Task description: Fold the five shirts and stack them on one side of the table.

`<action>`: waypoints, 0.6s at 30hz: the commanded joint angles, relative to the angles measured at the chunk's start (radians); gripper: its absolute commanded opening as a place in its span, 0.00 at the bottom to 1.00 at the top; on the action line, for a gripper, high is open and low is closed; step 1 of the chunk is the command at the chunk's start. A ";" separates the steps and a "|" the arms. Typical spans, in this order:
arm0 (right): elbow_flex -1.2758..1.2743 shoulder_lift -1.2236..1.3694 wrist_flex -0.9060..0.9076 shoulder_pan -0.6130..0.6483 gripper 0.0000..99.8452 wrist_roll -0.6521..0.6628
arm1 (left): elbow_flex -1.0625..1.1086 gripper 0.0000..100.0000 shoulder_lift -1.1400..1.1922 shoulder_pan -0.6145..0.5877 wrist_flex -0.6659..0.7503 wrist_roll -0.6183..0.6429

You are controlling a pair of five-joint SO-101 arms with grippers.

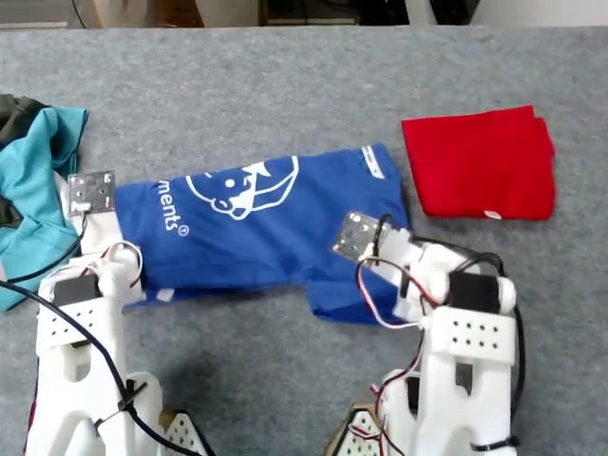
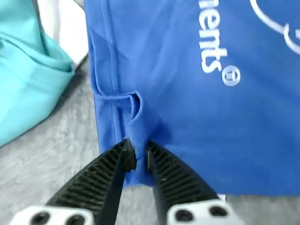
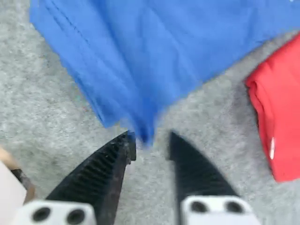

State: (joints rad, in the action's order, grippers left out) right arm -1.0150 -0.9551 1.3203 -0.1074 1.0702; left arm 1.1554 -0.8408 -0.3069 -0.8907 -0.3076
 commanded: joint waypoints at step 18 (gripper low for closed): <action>0.340 0.211 -0.238 0.177 0.01 -0.219 | -0.598 0.02 0.191 -0.005 -0.143 0.195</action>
State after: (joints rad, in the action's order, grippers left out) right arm -0.8017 -0.8907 1.1347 0.0107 0.9214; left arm 0.5953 -0.7595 -0.3130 -1.1945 -0.2202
